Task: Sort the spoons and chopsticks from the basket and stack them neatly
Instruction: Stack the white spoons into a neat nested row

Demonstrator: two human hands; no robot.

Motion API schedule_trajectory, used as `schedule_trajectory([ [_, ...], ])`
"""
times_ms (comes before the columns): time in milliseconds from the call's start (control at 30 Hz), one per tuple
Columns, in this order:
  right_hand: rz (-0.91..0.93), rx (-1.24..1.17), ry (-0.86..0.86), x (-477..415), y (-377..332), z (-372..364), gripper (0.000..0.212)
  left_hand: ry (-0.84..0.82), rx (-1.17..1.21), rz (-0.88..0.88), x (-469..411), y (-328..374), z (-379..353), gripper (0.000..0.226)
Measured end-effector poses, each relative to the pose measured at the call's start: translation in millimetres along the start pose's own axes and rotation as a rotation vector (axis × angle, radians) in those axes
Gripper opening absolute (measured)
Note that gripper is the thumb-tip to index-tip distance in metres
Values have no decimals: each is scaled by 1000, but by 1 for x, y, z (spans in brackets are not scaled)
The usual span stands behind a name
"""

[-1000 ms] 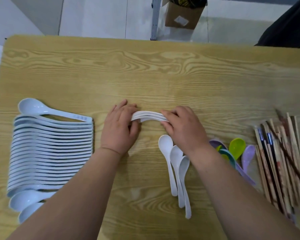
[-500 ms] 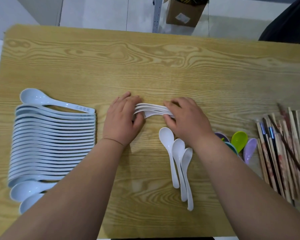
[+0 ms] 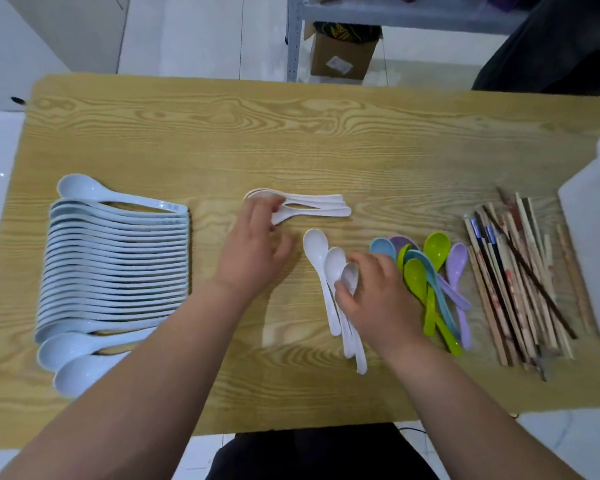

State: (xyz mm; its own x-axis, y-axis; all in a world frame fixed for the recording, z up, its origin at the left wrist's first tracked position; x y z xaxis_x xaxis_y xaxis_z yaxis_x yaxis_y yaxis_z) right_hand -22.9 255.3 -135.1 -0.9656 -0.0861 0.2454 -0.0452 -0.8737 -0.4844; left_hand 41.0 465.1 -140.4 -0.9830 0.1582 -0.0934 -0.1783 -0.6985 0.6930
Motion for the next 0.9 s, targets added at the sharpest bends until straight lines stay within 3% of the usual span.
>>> schedule_trajectory([
  [100, -95, 44, -148, 22, 15, -23, 46, -305, -52, 177, 1, 14, -30, 61],
  [200, -112, 58, -195, 25, 10, -24, 54, -415, -155, 239, -8, 22, -45, 46],
  [367, -153, 24, -304, 26, 1, -26, 41, -380, -24, 374, -2, 20, -42, 20],
  [567, -95, -108, -345, 45, 1, -28, 19, -339, 338, 601, 45, 17, -15, 21],
  [700, -80, -185, -318, 62, -6, -10, 25, -211, 719, 767, 81, 29, 6, 26],
  [900, -3, -484, -283, 101, -48, 35, 23, 3, 1054, 713, 113, 71, 64, 19],
])
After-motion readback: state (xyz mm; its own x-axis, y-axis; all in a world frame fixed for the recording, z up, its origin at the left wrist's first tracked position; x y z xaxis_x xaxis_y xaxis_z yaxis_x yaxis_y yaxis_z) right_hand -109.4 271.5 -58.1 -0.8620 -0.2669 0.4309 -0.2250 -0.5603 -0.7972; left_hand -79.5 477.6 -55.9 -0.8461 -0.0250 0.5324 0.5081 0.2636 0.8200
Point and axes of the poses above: each hand's wrist, its own x-axis away from the middle knuckle, its own z-axis out of the back of the hand, y = z × x, the point moved 4 cm from there along -x, towards the middle knuckle, and after that the axes turned 8 degrees about -y, right-handed, at the moved point
